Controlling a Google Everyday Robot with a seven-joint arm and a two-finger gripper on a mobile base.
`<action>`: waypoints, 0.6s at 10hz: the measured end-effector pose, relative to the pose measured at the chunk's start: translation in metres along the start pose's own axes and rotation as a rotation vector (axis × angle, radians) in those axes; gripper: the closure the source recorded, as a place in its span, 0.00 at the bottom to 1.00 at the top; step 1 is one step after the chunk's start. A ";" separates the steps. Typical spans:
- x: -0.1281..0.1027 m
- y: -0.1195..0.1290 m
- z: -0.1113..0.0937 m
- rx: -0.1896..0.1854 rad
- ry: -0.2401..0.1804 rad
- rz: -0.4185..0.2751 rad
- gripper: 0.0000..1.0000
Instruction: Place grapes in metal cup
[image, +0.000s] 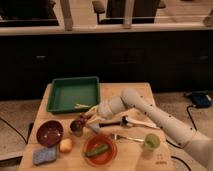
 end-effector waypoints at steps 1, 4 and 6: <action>-0.005 -0.001 0.002 -0.008 -0.013 -0.013 1.00; -0.014 -0.001 0.008 -0.039 -0.051 -0.039 1.00; -0.018 -0.001 0.012 -0.055 -0.061 -0.048 1.00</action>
